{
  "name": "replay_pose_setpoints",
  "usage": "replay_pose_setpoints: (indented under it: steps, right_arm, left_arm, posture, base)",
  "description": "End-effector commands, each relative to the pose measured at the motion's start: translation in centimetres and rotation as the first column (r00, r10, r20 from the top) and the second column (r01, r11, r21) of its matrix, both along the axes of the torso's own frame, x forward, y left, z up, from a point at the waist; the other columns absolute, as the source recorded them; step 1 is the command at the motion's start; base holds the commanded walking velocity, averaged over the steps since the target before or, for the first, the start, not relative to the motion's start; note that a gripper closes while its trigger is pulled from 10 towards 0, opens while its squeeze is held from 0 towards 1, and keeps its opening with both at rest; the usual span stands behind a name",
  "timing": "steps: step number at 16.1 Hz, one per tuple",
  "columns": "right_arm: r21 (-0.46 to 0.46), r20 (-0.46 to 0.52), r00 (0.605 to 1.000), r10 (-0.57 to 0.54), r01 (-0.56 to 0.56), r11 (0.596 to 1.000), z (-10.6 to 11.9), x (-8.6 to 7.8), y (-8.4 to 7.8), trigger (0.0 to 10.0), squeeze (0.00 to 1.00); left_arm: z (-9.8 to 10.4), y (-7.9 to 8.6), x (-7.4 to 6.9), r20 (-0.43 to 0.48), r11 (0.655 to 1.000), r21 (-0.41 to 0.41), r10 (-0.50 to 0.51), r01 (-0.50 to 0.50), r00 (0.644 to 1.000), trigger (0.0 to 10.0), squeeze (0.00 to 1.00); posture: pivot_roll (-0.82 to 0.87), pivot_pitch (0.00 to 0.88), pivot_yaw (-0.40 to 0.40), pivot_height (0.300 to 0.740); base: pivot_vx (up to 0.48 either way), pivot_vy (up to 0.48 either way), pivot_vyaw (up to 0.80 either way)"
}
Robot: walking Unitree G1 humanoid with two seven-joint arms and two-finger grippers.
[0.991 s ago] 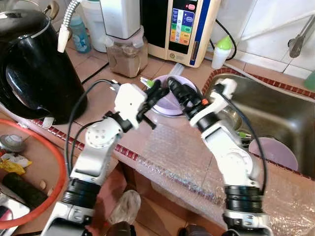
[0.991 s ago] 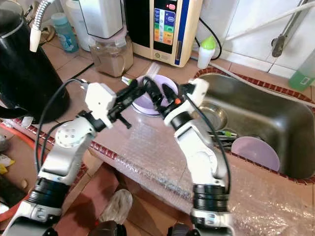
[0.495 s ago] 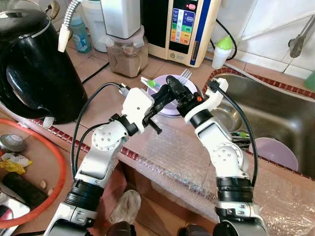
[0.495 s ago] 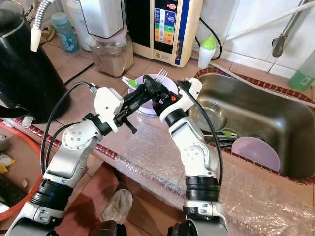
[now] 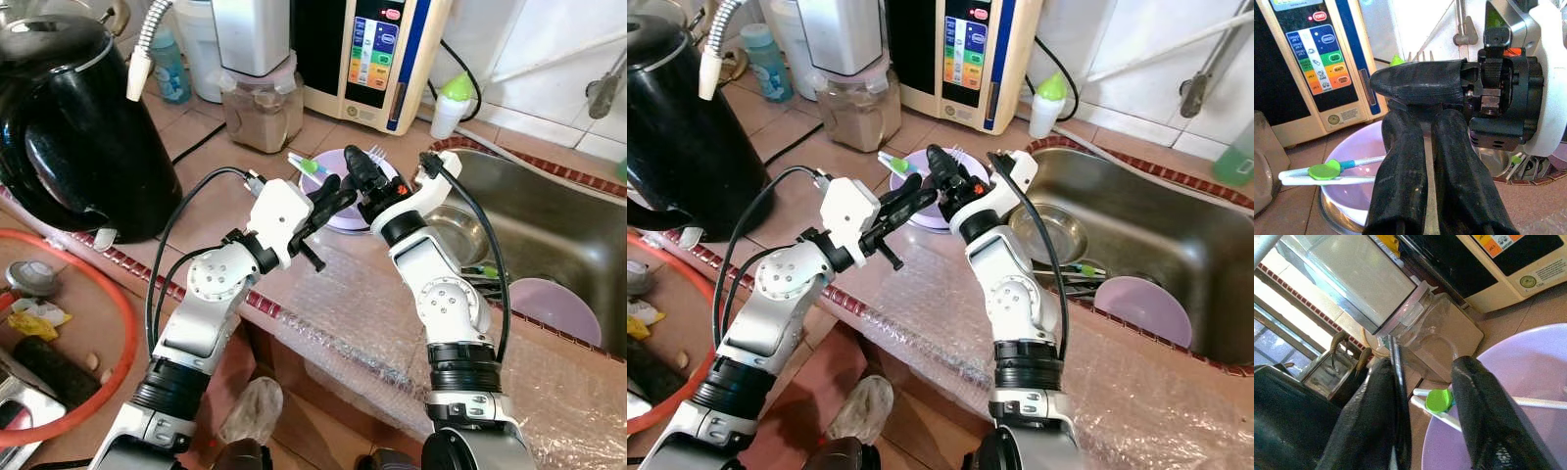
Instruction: Kitchen organization
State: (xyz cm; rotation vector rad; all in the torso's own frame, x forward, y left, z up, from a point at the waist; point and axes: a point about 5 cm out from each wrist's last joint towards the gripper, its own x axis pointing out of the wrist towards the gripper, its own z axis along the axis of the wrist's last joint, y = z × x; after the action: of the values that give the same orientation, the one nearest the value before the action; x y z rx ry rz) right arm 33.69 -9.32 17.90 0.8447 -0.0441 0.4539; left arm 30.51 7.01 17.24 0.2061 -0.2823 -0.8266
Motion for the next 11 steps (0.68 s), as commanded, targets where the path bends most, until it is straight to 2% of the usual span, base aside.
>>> replay_pose_setpoints:
  steps: [1, 6, 11]
  right_arm:
    - [-0.002, -0.033, 0.994, -0.104, 0.104, 0.995, -0.3, 0.6, -1.6, 0.0, 0.0]
    - [0.002, -0.04, 0.992, -0.122, 0.122, 0.992, -0.4, 0.9, -2.3, 0.0, 0.0]
    - [0.047, -0.045, 0.992, -0.118, 0.12, 0.992, -0.4, 0.5, -3.7, 0.0, 0.0]
  left_arm:
    - [1.0, 0.2, 0.1, 0.052, 1.0, -0.012, 0.006, -0.006, 0.999, 0.0, 0.0]
    - [1.1, 0.7, 0.5, 0.057, 1.0, -0.006, 0.021, -0.021, 0.998, 0.0, 0.0]
    - [1.5, 0.9, 1.3, 0.07, 0.999, -0.004, 0.038, -0.038, 0.997, 0.0, 0.0]
  posture:
    - [-0.01, 0.022, 0.017, 0.74]
    - [-0.01, 0.019, 0.023, 0.74]
    - [-0.02, 0.017, 0.03, 0.74]
  base:
    - [0.0, 0.0, 0.0]
    - [0.0, 0.0, 0.0]
    - [0.0, 0.0, 0.0]
